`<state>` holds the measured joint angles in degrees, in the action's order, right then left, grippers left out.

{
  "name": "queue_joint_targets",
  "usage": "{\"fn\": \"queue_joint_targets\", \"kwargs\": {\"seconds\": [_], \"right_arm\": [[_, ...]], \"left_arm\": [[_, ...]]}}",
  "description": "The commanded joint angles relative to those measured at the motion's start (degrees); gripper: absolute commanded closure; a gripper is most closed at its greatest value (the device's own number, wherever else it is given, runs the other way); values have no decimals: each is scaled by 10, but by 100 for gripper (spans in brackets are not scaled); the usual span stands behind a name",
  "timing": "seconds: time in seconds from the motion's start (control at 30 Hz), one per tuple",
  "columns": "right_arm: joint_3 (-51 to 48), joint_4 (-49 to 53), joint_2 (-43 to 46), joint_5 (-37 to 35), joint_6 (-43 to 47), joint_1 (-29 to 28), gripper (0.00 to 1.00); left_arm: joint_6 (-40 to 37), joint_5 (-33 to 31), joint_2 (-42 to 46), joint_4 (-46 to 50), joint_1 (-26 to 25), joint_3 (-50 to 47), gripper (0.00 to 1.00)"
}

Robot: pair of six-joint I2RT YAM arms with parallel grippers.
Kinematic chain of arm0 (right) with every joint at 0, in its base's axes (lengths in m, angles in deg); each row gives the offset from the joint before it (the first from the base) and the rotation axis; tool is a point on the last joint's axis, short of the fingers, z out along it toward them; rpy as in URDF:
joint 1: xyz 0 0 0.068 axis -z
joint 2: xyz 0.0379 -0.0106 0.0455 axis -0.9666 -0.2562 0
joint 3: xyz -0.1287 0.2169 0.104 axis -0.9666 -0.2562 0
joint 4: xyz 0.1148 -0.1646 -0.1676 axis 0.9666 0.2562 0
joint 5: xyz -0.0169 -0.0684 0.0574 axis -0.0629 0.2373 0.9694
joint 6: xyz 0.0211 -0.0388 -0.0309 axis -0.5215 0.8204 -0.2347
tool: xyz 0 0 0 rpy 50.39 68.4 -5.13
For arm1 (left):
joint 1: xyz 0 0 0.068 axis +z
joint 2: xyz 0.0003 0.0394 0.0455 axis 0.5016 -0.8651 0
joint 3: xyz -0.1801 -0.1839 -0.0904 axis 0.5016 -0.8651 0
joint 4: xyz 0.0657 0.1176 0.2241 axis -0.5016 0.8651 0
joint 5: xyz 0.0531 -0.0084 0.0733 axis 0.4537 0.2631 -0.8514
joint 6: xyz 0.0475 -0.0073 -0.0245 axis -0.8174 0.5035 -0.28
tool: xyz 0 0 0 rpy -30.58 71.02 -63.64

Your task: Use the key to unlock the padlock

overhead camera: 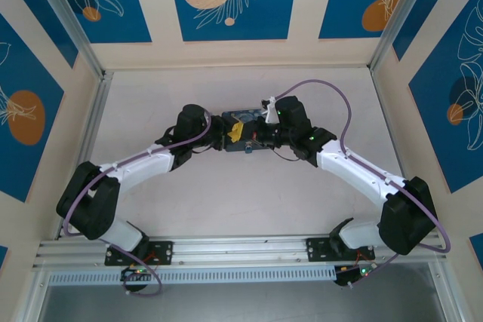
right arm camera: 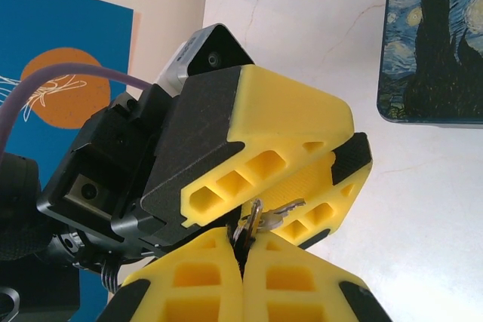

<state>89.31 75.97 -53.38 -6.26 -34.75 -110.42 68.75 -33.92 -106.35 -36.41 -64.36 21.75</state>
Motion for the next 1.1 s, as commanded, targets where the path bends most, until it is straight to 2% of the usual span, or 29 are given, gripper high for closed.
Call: {"fn": "queue_joint_targets", "kwargs": {"seconds": [0.0,0.1,0.2,0.37,0.43,0.47,0.6,0.87,1.07], "right_arm": [[-12,-10,0,-5,-4,-3,100],[-15,-12,0,-5,-6,-3,100],[-18,-14,-3,-8,-6,-3,100],[-26,-25,-6,-11,-11,-2,100],[-27,-28,-8,-12,-13,-1,100],[-27,-29,-9,-12,-13,-1,100],[-27,-32,-13,-12,-14,-1,100],[-40,-38,-15,-10,-20,-1,100],[-51,-36,-4,-13,-20,1,100]], "left_arm": [[1,2,18,-10,-4,6,77],[2,2,19,-8,-4,6,77],[1,3,19,-8,-5,9,70],[-2,8,18,-6,-6,15,43],[-2,10,17,-2,-6,16,35],[-2,10,17,-3,-7,15,34],[0,8,16,-9,-9,12,36],[2,5,14,-17,-10,15,62],[2,3,16,-9,-10,13,67]]}}
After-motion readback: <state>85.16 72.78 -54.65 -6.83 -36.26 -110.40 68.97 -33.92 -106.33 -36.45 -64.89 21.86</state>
